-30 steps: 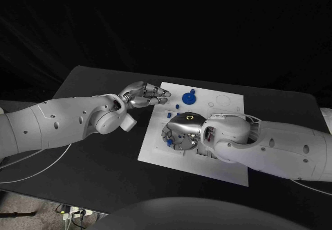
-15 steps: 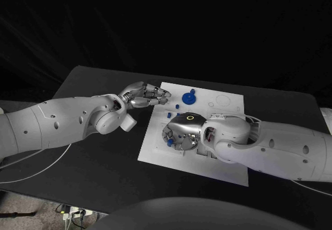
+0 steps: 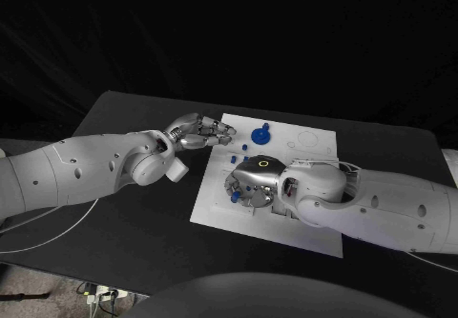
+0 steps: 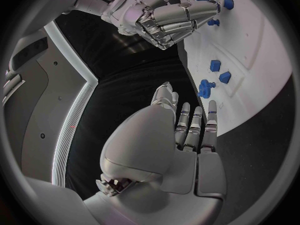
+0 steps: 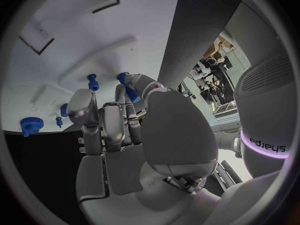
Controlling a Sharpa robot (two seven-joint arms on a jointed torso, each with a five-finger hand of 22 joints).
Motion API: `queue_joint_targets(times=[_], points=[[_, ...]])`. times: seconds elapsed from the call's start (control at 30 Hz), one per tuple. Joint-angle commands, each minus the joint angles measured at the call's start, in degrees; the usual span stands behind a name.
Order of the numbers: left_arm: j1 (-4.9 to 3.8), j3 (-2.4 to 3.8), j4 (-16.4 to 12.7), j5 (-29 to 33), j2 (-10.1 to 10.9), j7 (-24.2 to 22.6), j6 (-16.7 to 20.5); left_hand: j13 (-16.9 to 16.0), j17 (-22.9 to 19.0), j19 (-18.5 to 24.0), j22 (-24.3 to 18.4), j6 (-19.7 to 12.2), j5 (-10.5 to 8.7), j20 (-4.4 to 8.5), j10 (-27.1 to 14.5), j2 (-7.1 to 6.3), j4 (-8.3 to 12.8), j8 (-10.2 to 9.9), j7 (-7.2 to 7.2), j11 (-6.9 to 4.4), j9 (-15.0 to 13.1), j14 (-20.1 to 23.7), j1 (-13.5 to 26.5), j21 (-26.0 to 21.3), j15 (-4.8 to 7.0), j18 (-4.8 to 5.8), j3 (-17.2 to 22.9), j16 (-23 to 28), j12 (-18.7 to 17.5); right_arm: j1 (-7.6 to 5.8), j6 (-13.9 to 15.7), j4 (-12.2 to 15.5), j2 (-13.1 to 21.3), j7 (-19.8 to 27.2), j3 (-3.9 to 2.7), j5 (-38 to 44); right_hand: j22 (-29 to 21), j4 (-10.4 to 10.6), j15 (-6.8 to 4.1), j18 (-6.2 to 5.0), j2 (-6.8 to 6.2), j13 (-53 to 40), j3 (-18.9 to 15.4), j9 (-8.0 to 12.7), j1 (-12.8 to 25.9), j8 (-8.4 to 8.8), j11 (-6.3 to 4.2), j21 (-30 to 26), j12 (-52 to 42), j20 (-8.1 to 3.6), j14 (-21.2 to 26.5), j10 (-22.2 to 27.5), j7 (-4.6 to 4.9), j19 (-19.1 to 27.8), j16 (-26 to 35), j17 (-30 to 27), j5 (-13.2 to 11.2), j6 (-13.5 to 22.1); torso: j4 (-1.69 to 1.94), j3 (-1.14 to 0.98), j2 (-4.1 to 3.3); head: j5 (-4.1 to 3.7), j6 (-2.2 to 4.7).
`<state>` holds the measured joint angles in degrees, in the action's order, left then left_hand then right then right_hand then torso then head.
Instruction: Assemble the parts on the task board
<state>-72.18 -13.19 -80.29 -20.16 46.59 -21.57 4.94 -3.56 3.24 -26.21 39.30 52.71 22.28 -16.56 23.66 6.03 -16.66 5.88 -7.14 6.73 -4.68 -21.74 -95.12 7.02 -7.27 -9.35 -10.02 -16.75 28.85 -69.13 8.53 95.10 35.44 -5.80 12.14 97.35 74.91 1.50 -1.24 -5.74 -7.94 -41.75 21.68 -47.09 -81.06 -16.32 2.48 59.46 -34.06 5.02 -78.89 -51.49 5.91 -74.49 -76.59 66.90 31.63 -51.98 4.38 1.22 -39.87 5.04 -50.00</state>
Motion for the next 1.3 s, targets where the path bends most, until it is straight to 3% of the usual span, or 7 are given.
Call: queue_joint_targets(times=[0.03,0.6,1.2,1.3], points=[[-0.01,0.05,-0.10,0.28,-0.10,-0.11,-1.09,-0.08,0.00,-0.34,-0.05,-0.08,0.19,-0.06,0.21,0.37,0.22,-0.06,-0.48,0.36,0.06,0.21,-0.26,0.33,-0.15,0.97,-0.27,0.12,-0.10,0.11,-0.16,-0.12,0.06,-0.71,0.04,1.00,6.96,-0.22,0.06,-0.47,0.19,-0.06,-0.09,-0.07,0.21,-0.12,0.10,0.22,0.09,-0.03,0.21,0.30,0.05,0.39,0.06,0.07,0.01,-0.24,0.02,0.00,-0.02,-0.03,0.00],[0.02,0.05,-0.04,0.28,-0.20,0.31,-1.42,-0.08,0.00,-0.34,-0.05,-0.08,0.19,-0.06,0.21,0.37,0.22,-0.06,-0.48,0.36,0.06,0.21,-0.26,0.33,-0.15,0.97,-0.27,0.12,-0.10,0.28,-2.54,-0.37,-0.17,-0.43,0.04,-0.92,6.89,-0.15,0.07,-0.50,0.39,-0.36,-0.21,-0.55,1.05,0.00,0.12,0.19,0.00,0.01,0.23,0.57,0.01,0.46,0.12,-0.10,-1.02,-0.08,0.01,-0.01,0.01,0.13,0.00],[0.06,0.05,0.02,0.28,-0.23,0.80,-1.73,-0.08,-0.01,-0.39,-0.11,-0.09,0.22,-0.06,0.22,0.37,0.18,-0.05,-0.51,0.37,0.06,0.27,-0.30,0.35,-0.16,0.97,-0.33,0.18,-0.11,0.38,-2.02,-0.15,-0.08,0.65,0.05,-2.33,6.92,-0.36,-0.11,-0.51,0.75,-0.42,0.03,-0.86,1.14,-0.06,-0.14,0.34,-0.11,-0.05,0.19,0.04,0.15,0.41,0.07,-0.03,-1.15,-0.50,0.02,0.00,-0.01,0.18,0.00],[0.06,0.05,0.02,0.28,-0.24,0.84,-1.74,-0.08,-0.01,-0.39,-0.12,-0.09,0.22,-0.06,0.22,0.37,0.18,-0.05,-0.51,0.38,0.06,0.29,-0.30,0.35,-0.16,0.97,-0.34,0.19,-0.11,0.38,-2.11,-0.16,-0.11,0.23,0.05,-2.22,6.87,-0.61,-0.04,-0.53,0.59,-0.20,0.30,-0.67,1.31,0.85,-0.07,0.19,0.30,-0.08,0.31,0.00,0.22,0.53,0.21,-0.26,-1.07,0.66,0.03,0.01,0.00,0.15,0.00]])
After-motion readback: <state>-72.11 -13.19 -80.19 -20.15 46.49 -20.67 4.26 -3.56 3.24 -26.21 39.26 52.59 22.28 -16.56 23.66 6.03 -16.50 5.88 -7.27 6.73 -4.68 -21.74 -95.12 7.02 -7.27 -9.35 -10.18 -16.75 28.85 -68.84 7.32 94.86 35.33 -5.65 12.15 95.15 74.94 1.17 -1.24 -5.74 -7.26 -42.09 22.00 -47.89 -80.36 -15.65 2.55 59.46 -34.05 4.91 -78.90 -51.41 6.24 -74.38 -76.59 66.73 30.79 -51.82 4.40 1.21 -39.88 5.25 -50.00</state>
